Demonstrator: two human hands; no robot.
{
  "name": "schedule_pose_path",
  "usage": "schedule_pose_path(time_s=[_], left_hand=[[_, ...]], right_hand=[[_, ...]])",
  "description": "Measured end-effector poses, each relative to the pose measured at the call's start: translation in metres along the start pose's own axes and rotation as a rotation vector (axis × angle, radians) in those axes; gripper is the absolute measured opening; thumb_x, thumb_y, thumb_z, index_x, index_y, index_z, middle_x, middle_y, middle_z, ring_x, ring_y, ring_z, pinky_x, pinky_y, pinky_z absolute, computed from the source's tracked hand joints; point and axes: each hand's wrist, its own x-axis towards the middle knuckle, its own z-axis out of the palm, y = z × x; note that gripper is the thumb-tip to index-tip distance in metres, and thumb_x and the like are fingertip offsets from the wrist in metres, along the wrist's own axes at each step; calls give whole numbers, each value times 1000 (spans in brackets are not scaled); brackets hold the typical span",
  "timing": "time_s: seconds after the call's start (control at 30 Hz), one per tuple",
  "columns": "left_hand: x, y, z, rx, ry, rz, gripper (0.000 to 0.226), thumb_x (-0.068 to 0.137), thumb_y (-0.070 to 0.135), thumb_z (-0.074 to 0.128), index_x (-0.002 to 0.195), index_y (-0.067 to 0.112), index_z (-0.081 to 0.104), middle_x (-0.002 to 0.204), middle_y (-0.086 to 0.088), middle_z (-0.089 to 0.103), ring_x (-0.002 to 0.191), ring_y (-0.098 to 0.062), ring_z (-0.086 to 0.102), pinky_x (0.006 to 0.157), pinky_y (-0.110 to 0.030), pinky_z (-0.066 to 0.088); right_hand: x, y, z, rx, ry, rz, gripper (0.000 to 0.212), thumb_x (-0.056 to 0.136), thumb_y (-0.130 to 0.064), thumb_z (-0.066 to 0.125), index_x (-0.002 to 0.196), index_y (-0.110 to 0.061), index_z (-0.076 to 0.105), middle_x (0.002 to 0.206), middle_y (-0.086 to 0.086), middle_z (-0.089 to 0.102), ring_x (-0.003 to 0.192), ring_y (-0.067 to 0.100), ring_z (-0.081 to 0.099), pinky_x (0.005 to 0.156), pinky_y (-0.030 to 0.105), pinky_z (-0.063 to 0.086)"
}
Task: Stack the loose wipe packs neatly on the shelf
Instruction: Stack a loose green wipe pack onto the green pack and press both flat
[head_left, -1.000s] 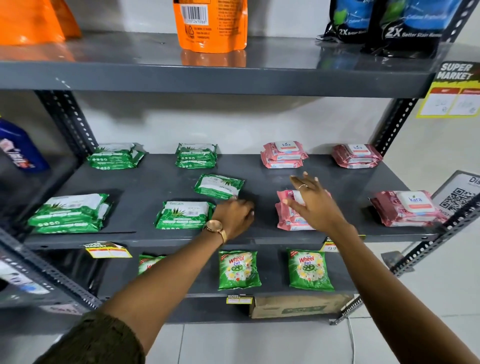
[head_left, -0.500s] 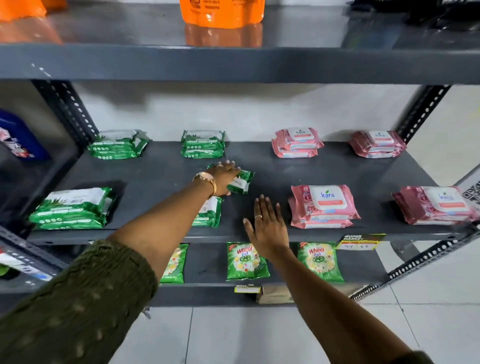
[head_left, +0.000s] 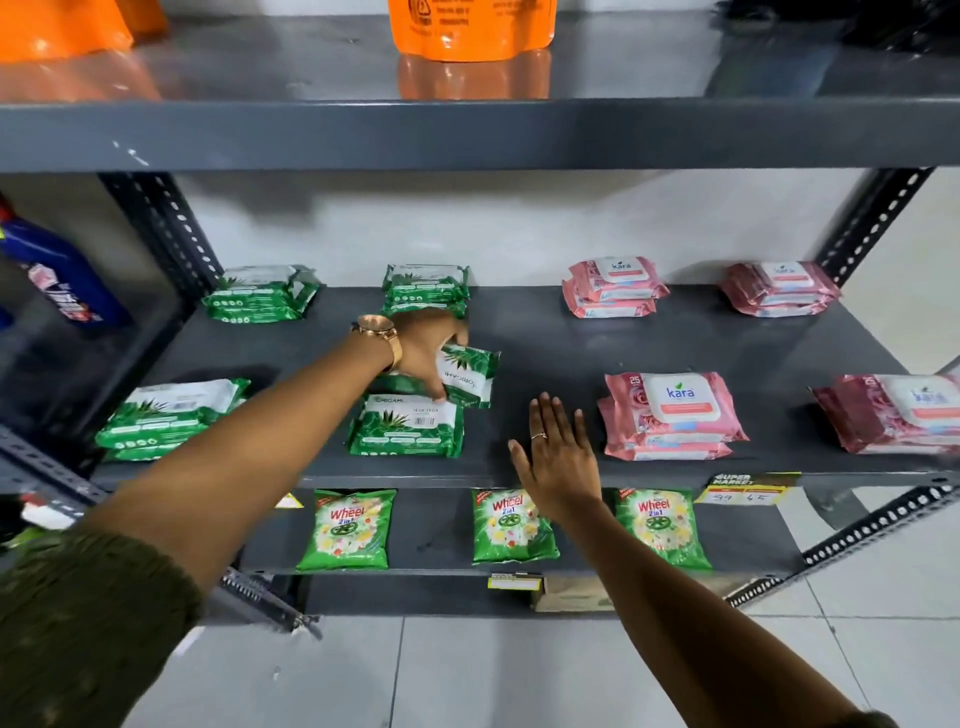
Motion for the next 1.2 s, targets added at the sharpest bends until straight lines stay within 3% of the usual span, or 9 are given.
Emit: schedule_pose_path(time_s=[0.33, 0.5, 0.6, 0.67, 0.83, 0.93, 1.0, 1.1, 1.2], left_hand=[[-53, -14, 27, -95, -63, -121, 95, 55, 52, 85, 135, 22, 42, 140, -4, 46, 125, -27, 47, 102, -38, 41], [-57, -7, 12, 6, -44, -234, 102, 56, 72, 74, 134, 15, 43, 123, -7, 61, 93, -25, 63, 82, -34, 53], [-54, -5, 20, -82, -79, -428, 118, 69, 76, 58, 148, 4, 7, 133, -19, 55, 77, -27, 68, 71, -32, 57], [-53, -3, 25, -154, -8, -521, 109, 84, 68, 46, 146, -6, -5, 138, -28, 48, 101, -35, 64, 74, -30, 49], [-65, 4, 18, 188, 61, -363, 47, 98, 21, 42, 140, 4, 32, 128, -24, 56, 110, -39, 58, 82, -41, 49], [-69, -1, 21, 300, -154, -183, 95, 80, 3, 60, 151, 29, 1, 159, -9, 10, 143, -34, 21, 100, -43, 39], [-64, -21, 38, 314, -243, -115, 114, 69, 7, 72, 147, 40, -4, 153, 13, -10, 145, -17, 0, 110, -39, 27], [-61, -25, 48, 185, -214, -91, 99, 55, 18, 82, 137, 43, 34, 130, 11, 47, 120, -17, 46, 85, -35, 47], [-64, -5, 24, 86, -114, -47, 68, 51, 40, 89, 111, 24, 61, 100, 0, 66, 89, -23, 60, 65, -30, 46]], right_hand=[[-1, -2, -2, -24, -15, 5, 86, 78, -55, -9, 147, -7, 5, 160, 10, 4, 148, 23, -2, 120, 43, -6], [0, -2, -1, -46, -48, 8, 87, 76, -55, -12, 147, -7, 0, 160, 10, -1, 147, 22, -6, 120, 44, -6], [0, -2, 0, -38, -50, 11, 84, 78, -55, -10, 147, -8, 0, 160, 9, -1, 147, 22, -7, 120, 44, -6], [0, -1, -1, -35, -51, 12, 77, 85, -52, -2, 147, -8, 0, 160, 9, -2, 147, 22, -7, 120, 44, -7], [0, -2, -2, -54, -63, 14, 71, 89, -49, 4, 147, -8, -1, 160, 10, -2, 147, 22, -7, 120, 44, -7], [1, -2, -2, -58, -67, 15, 66, 95, -47, 11, 147, -8, -1, 160, 9, -3, 147, 22, -7, 120, 45, -6], [0, -1, -2, -59, -67, 14, 66, 96, -47, 13, 147, -8, -1, 160, 9, -3, 147, 22, -7, 120, 45, -6], [1, -1, -1, -62, -66, 11, 68, 93, -49, 8, 147, -8, -1, 160, 10, -3, 147, 23, -7, 120, 44, -6], [0, 0, 0, -33, -35, 3, 81, 82, -55, -7, 147, -9, 3, 160, 9, 1, 148, 23, -4, 120, 44, -6]])
